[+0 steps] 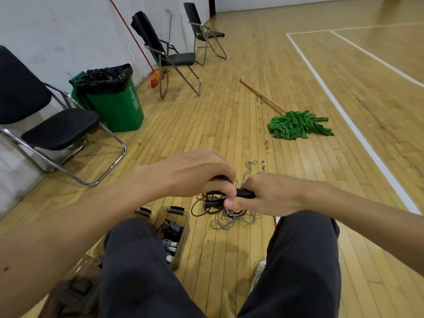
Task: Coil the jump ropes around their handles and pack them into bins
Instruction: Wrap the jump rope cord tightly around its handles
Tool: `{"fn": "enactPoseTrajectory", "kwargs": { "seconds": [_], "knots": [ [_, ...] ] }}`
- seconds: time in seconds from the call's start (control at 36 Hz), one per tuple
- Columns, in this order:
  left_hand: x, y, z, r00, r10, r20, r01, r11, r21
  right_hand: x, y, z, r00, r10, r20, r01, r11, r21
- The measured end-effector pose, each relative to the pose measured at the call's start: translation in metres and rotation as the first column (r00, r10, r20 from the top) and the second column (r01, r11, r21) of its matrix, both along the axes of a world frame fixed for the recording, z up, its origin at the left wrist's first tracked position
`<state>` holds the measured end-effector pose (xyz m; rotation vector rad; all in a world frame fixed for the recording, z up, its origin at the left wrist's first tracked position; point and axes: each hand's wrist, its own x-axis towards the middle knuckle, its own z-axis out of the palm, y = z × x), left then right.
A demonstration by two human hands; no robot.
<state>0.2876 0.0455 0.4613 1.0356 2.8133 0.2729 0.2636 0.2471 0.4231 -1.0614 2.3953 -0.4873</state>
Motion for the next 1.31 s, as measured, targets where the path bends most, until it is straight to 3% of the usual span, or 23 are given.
{"fn": "enactPoseTrajectory", "kwargs": {
  "seconds": [0.06, 0.19, 0.33, 0.47, 0.67, 0.75, 0.81, 0.94, 1.17, 1.22, 1.31],
  "knots": [
    [0.001, 0.004, 0.003, 0.999, -0.028, 0.037, 0.026, 0.998, 0.057, 0.001, 0.002, -0.001, 1.000, 0.006, 0.006, -0.006, 1.000, -0.013],
    [-0.004, 0.004, 0.000, 0.976, 0.045, 0.211, -0.100, 0.961, 0.257, 0.004, 0.007, -0.002, 0.997, 0.036, 0.062, -0.032, 0.997, -0.073],
    [-0.007, -0.001, -0.011, 0.914, -0.019, 0.404, -0.217, 0.820, 0.529, 0.005, 0.009, -0.006, 0.984, 0.045, 0.170, 0.002, 0.964, -0.266],
    [-0.004, 0.003, -0.033, 0.858, -0.035, 0.512, -0.371, 0.647, 0.667, 0.004, 0.005, -0.013, 0.971, 0.013, 0.240, 0.092, 0.903, -0.419],
    [-0.005, 0.003, -0.080, 0.790, 0.104, 0.604, -0.568, 0.494, 0.659, -0.014, -0.002, -0.048, 0.955, -0.100, 0.278, 0.233, 0.835, -0.498],
    [-0.005, 0.004, -0.107, 0.706, 0.198, 0.680, -0.697, 0.366, 0.617, -0.022, -0.007, -0.076, 0.936, -0.180, 0.301, 0.314, 0.813, -0.491],
    [-0.002, 0.003, -0.125, 0.651, 0.230, 0.723, -0.751, 0.332, 0.571, -0.024, -0.011, -0.097, 0.916, -0.235, 0.325, 0.370, 0.806, -0.462],
    [0.011, -0.005, -0.157, 0.499, 0.138, 0.855, -0.857, 0.225, 0.464, -0.025, -0.028, -0.138, 0.876, -0.316, 0.364, 0.450, 0.806, -0.384],
    [0.020, -0.031, -0.184, 0.423, 0.078, 0.903, -0.893, 0.203, 0.401, -0.028, -0.053, -0.162, 0.858, -0.344, 0.382, 0.477, 0.809, -0.343],
    [0.026, -0.039, -0.192, 0.397, 0.086, 0.914, -0.897, 0.246, 0.366, -0.024, -0.060, -0.170, 0.856, -0.378, 0.353, 0.486, 0.823, -0.294],
    [0.034, -0.047, -0.202, 0.412, 0.216, 0.885, -0.861, 0.409, 0.301, -0.019, -0.067, -0.183, 0.860, -0.404, 0.312, 0.477, 0.853, -0.213]
  ]
}}
